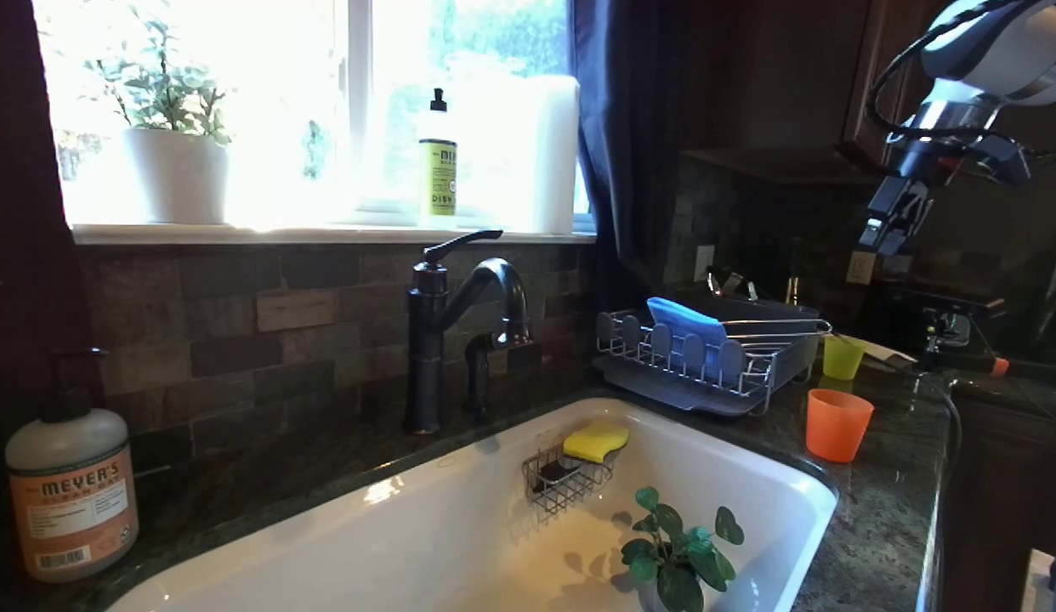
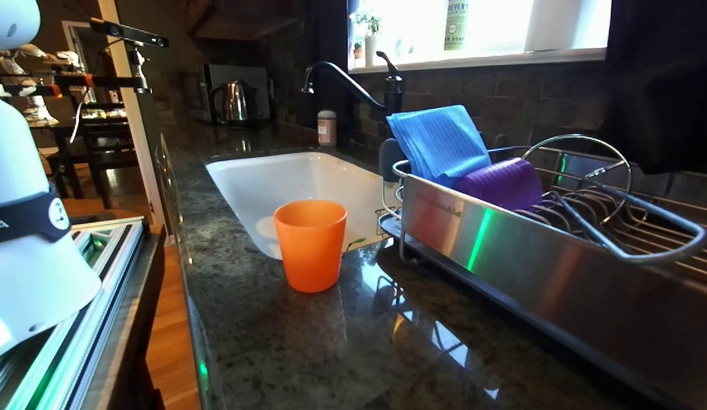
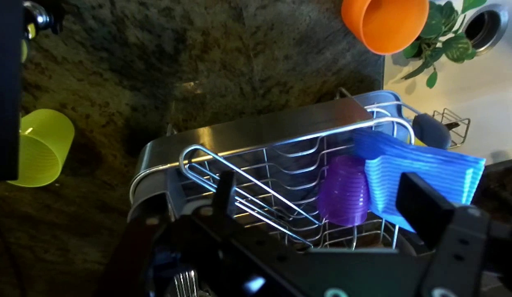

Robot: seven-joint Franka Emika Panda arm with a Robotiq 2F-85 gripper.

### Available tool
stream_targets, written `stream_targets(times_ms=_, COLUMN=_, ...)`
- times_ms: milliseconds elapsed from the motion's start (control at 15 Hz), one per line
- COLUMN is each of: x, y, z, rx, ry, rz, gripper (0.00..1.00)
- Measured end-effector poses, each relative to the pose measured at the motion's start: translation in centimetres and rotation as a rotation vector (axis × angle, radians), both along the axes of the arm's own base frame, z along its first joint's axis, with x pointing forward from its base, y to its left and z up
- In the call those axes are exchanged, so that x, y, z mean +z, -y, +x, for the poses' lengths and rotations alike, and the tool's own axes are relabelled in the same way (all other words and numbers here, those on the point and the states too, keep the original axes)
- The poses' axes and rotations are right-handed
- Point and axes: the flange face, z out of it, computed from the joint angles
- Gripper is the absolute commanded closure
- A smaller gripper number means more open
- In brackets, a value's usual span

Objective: Remove the silver holder from the dish rack and put it on the counter.

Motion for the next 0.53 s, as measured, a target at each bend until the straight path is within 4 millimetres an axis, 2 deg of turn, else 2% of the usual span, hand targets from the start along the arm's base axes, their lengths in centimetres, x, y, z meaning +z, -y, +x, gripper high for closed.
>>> stream_targets(times_ms=400, x=-1.4, y=5.9, z=-2.2, rx=0.082, ry=-0.1, rz=0.147, gripper=0.0)
stream_targets(times_ms=533, x=-1.6, y=6.3, z=-2.0, rx=0.078, ry=-0.116, rz=0.14, gripper=0.0)
